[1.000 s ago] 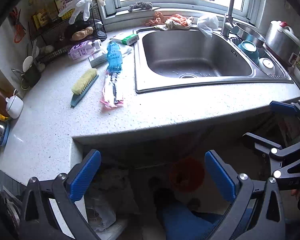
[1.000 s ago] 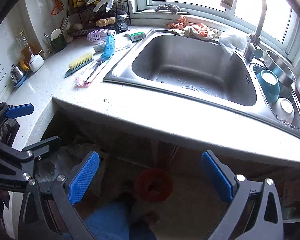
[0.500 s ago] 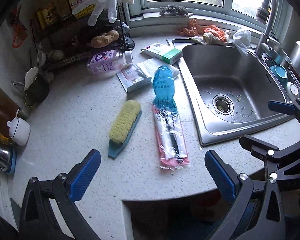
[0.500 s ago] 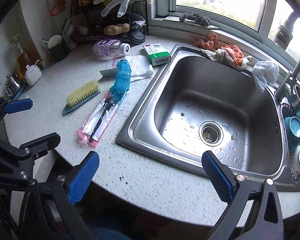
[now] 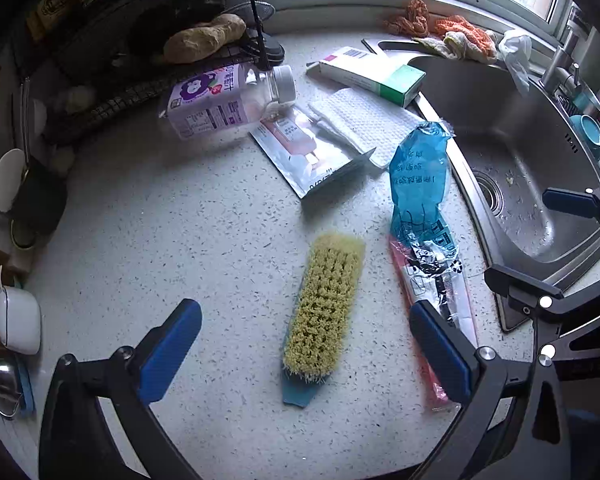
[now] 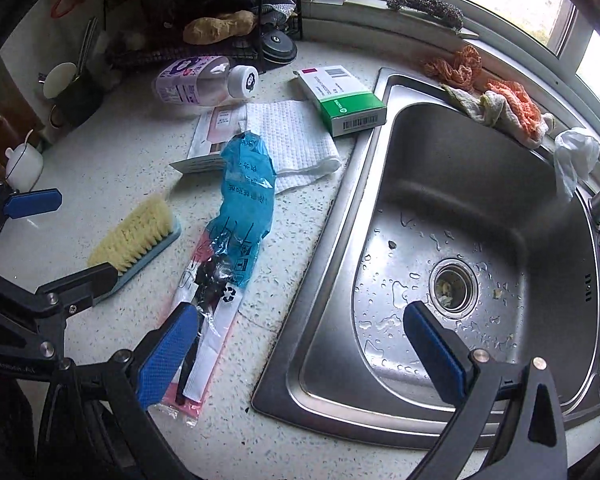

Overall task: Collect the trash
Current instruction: 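Grasp the yellow scrub brush with the left gripper while the right gripper grasps the blue toothbrush pack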

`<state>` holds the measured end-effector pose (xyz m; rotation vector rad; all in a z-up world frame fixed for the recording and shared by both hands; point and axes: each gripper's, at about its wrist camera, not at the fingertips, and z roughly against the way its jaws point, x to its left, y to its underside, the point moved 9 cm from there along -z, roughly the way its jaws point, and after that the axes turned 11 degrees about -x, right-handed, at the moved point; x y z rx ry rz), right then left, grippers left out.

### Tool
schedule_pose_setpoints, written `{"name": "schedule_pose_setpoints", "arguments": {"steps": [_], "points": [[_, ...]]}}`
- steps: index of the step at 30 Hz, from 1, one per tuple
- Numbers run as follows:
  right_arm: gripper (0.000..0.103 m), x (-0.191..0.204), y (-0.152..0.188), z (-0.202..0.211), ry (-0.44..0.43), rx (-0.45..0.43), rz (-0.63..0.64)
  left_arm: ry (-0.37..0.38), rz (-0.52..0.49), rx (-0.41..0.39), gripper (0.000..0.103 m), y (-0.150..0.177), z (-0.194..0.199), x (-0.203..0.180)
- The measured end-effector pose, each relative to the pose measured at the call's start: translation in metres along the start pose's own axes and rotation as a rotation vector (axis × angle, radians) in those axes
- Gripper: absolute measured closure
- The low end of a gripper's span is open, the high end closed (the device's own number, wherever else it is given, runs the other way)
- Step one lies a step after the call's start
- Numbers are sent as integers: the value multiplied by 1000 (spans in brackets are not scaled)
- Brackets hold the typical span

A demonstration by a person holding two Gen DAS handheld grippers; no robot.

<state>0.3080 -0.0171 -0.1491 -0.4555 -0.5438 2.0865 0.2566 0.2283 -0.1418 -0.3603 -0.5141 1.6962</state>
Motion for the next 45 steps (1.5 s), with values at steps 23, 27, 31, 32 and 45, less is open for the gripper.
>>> {"name": "schedule_pose_setpoints", "arguments": {"steps": [23,27,31,32,45], "points": [[1,13,-3,-23,0,72,-21,101,31,50,67,11,-28,4],[1,30,-10,-24,-41,61,2,69,91,21,67,10,-11,30],[1,55,-14,-27,-97,59,39,29,128,8,67,17,4,47],[1,63,-14,-28,-115,59,49,18,138,9,67,20,7,52],[48,95,3,-44,-122,112,193,-53,233,26,67,49,23,69]]}}
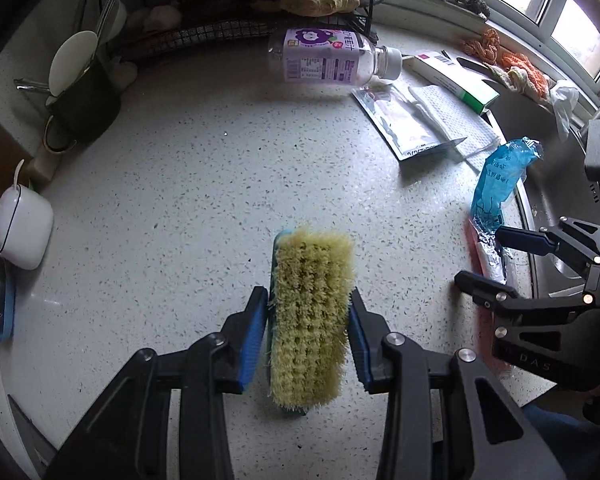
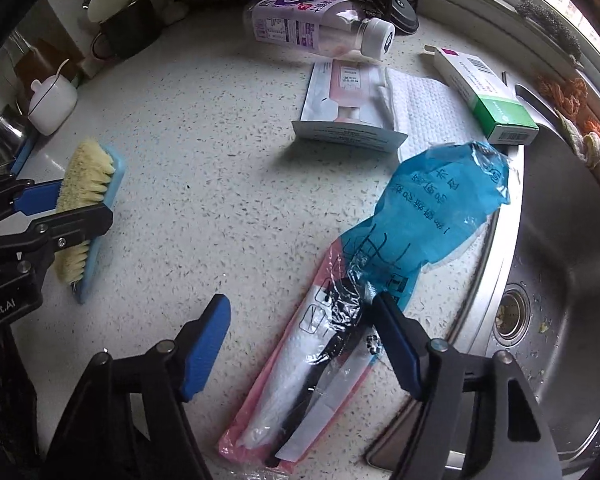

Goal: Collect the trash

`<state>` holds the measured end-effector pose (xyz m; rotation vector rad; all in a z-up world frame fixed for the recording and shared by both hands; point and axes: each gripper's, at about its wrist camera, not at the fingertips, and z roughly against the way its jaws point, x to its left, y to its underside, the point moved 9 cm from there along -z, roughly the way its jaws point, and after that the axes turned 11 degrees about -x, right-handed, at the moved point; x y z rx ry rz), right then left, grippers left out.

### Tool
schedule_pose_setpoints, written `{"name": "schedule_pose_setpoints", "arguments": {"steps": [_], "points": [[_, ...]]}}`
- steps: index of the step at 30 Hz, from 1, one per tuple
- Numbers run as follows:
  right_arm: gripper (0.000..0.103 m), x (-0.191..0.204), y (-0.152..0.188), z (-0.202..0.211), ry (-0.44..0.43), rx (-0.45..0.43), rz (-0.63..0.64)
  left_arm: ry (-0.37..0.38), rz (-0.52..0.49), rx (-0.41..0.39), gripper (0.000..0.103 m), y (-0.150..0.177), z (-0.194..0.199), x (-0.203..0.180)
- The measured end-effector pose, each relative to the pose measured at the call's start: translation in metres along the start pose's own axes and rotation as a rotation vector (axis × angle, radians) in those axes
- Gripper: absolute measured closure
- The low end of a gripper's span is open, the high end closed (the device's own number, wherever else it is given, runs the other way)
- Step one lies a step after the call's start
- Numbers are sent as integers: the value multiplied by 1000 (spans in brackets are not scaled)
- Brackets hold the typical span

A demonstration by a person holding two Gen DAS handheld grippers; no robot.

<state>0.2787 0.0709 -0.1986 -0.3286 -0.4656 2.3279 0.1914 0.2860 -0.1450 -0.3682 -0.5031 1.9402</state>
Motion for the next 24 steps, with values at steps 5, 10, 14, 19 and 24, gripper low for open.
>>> {"name": "schedule_pose_setpoints", "arguments": {"steps": [5,10,14,19,24], "points": [[76,-2,5,9,-55,-19,-19,-1,7,5,67,8,4,-8],[92,-5,10,26,-111,-59,-56,-3,2,-11,67,13,16,-23],[94,-11,21,51,-150,-119,-75,2,-21,-31,67,19,31,-45],[95,-15,49,86,-162,-164,-84,25,-74,-66,67,30,56,-89],[95,-40,100,124,-138,-203,-101,68,-123,-95,67,50,81,-146]]}}
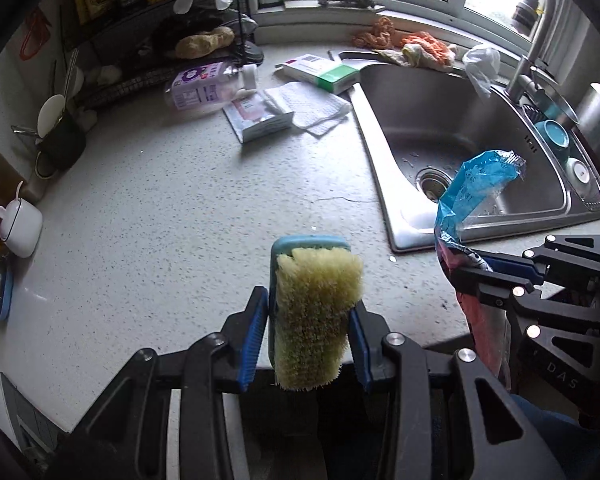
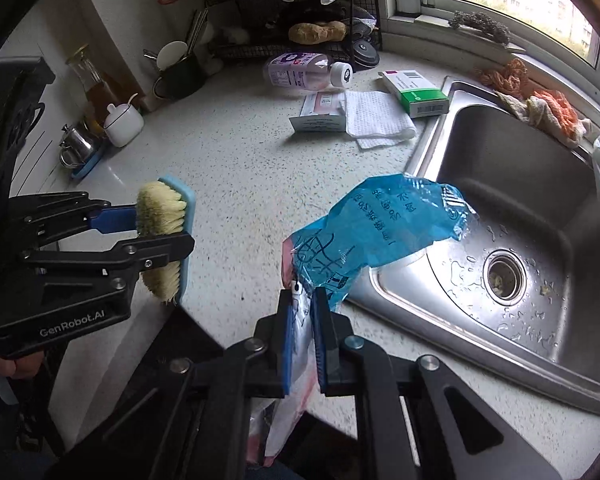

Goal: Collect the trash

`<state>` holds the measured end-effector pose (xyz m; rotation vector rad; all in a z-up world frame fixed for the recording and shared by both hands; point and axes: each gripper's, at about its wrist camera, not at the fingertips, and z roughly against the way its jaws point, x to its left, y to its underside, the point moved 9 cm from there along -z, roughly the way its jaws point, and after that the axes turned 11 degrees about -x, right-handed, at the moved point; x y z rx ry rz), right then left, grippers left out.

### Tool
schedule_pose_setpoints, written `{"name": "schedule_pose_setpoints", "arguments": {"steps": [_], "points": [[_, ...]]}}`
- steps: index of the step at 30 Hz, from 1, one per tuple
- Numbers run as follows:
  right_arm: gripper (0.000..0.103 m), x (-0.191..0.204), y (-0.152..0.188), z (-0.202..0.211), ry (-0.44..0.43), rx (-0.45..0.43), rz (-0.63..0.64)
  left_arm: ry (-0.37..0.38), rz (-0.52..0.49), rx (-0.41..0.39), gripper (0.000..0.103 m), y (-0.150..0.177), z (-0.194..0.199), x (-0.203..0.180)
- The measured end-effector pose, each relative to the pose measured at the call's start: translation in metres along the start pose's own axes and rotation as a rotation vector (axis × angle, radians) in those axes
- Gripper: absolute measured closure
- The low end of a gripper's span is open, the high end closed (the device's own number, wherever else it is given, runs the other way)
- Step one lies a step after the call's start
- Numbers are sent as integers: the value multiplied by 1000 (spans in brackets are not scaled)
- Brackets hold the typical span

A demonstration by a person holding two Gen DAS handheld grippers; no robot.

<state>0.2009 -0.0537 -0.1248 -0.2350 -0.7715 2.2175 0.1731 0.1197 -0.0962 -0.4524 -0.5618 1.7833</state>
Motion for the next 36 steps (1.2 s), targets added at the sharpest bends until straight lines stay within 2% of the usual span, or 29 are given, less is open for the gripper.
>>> {"name": "schedule_pose_setpoints", "arguments": {"steps": [10,18,28,32,36], "points": [[95,-33,81,88,95,-34,-56,78,-96,-3,67,65,43,-121],[95,-46,135,124,140,-28,-140,138,-146,16,67,102,55,-182],[95,-69,190,104,173,37,-274,182,-182,123,67,151,12,-212],[95,-77,211,78,178,63,-314,198,-207,160,67,175,-24,-220],[95,-91,233,41,205,46,-306,222,-228,176,67,204,-78,-229]]}}
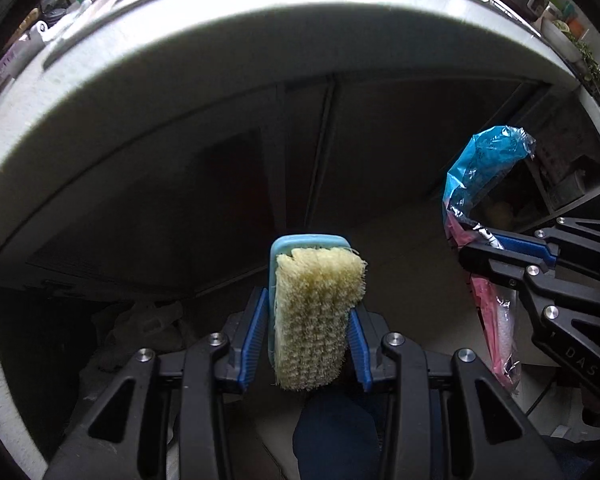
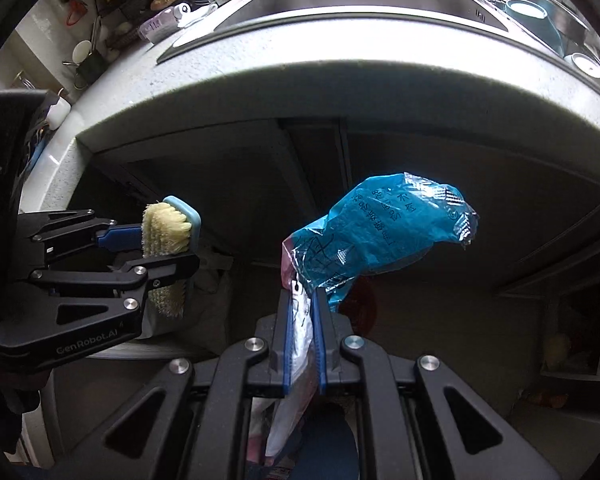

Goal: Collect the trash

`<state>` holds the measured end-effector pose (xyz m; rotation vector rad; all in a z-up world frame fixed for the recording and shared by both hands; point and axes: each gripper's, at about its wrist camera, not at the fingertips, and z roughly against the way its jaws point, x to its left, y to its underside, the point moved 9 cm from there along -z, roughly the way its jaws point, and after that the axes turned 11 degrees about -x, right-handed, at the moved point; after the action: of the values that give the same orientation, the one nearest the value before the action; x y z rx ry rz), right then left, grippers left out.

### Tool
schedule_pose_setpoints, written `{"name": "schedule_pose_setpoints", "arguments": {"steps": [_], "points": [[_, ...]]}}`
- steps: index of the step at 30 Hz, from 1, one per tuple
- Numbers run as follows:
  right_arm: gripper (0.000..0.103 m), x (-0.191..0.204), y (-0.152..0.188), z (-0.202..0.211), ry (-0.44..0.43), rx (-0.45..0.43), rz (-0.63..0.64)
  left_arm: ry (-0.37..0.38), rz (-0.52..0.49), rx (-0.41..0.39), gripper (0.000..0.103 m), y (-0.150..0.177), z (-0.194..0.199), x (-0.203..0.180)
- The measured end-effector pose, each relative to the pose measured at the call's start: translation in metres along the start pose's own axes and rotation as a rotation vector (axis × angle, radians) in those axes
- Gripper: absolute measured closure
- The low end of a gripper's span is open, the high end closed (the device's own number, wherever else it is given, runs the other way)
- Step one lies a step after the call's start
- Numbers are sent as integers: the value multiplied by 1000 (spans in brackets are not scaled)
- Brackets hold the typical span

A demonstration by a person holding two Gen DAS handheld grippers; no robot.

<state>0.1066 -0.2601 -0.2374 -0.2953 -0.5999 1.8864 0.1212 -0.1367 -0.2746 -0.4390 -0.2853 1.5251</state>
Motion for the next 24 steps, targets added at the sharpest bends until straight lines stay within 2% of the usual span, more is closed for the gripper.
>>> {"name": "schedule_pose_setpoints", "arguments": {"steps": [6,13,14,15,17,21,24], "points": [[95,-26,37,-74,27,17,-4,20,0,21,67,29,-91,-2],[95,-56,64,-131,56,32,-29,36,-32,32,65,44,-160,-13],[95,-58,67,-136,60,36,-28,36,-33,30,57,44,-165,-15],[95,-60,68,-139,61,40,-30,35,-30,25,39,45,-168,-15],[95,-61,71,-144,57,46,-33,25,-18,4,17,43,-170,-16],[95,-52,75,-141,55,57,-34,37,18,7,15,42,-167,-17],[95,-47,73,-136,44,64,-30,21,9,14,12,34,-158,-7]]}}
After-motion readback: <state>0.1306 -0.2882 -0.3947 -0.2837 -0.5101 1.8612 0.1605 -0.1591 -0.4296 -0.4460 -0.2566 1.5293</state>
